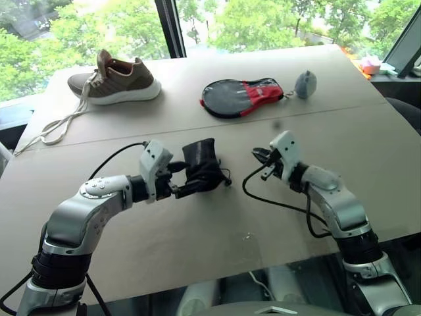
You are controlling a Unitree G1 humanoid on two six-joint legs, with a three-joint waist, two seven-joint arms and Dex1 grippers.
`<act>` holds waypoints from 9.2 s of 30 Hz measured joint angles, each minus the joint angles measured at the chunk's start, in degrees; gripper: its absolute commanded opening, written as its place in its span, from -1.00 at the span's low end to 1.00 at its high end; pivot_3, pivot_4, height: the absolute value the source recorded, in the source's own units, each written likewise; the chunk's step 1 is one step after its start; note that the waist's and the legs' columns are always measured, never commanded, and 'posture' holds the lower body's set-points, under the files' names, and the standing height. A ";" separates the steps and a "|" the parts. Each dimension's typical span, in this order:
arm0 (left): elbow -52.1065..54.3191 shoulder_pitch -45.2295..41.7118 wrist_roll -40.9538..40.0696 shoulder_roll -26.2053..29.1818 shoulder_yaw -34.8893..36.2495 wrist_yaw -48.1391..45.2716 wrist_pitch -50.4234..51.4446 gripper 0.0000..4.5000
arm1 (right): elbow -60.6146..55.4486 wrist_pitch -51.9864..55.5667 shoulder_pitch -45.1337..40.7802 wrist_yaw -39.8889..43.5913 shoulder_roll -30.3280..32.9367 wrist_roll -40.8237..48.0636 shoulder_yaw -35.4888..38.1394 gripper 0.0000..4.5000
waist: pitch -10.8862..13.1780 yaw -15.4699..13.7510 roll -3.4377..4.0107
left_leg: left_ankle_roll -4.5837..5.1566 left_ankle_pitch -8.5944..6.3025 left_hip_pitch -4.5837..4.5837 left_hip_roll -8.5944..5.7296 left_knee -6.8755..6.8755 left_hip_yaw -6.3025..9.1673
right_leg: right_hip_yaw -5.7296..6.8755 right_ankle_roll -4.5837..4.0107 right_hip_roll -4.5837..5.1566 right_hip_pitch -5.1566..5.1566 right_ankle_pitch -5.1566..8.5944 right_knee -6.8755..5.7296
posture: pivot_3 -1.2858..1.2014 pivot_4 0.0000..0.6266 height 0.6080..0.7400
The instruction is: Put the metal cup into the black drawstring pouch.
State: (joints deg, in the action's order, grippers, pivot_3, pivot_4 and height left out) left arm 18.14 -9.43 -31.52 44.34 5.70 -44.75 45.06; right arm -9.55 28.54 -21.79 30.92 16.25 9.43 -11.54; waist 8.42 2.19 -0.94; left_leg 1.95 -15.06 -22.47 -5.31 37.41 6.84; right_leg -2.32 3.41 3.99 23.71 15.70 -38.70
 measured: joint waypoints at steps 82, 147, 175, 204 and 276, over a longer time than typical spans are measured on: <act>-2.11 21.01 -3.55 12.67 25.11 -29.31 -16.80 1.00 | 52.30 -22.41 -30.30 27.12 -13.47 -13.88 -11.89 -0.99 | 0.05 0.40 0.06 | -0.05 0.01 0.43 0.08 -0.31 -0.13 | 0.05 -0.06 -0.02 -0.13 -0.01 -0.02 | 0.03 -0.52 1.00; -27.59 -37.87 0.92 -19.10 -0.27 -7.85 -19.61 -0.14 | 30.54 -41.22 -42.53 7.42 -2.23 -13.44 1.05 -1.00 | 0.05 1.76 -0.02 | -0.06 0.03 -0.14 -0.02 0.26 0.22 | 0.75 -0.06 0.13 0.10 -0.04 -0.11 | 0.03 -0.52 1.00; -26.45 -36.78 -0.53 -21.40 0.41 -5.44 -18.85 -0.91 | 28.30 -39.64 -40.95 8.46 -1.44 -13.69 0.72 -1.00 | 0.05 1.83 -0.02 | -0.06 0.03 -0.14 -0.02 0.29 0.22 | 0.74 -0.06 0.13 0.10 -0.04 -0.13 | 0.03 -0.52 1.00; -27.68 -33.58 6.97 -19.56 -2.33 -4.01 -25.78 -0.91 | 41.51 -56.07 -49.25 -28.06 4.81 -28.36 3.30 -1.00 | 0.05 1.82 -0.02 | -0.06 0.04 -0.19 -0.05 0.29 0.19 | 0.70 -0.07 0.13 0.17 -0.04 -0.13 | 0.03 -0.52 1.00; -9.21 16.54 12.82 -3.23 7.92 -2.86 -32.32 0.97 | 3.24 -16.67 18.96 24.94 19.01 15.38 19.54 0.98 | 0.04 -1.51 0.07 | 0.30 -0.20 0.45 0.04 -0.05 0.07 | 0.34 -0.27 0.17 -0.42 -0.18 0.20 | 0.03 -0.52 1.00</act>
State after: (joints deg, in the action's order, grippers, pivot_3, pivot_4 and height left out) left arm 8.93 7.11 -18.70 41.11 13.62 -47.61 12.74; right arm -6.31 11.87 -2.84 55.86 35.26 24.81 8.00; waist 8.46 0.68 -0.87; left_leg 2.26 -15.26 -22.02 -5.26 37.36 6.91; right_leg -1.98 3.14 4.15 23.29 15.51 -38.50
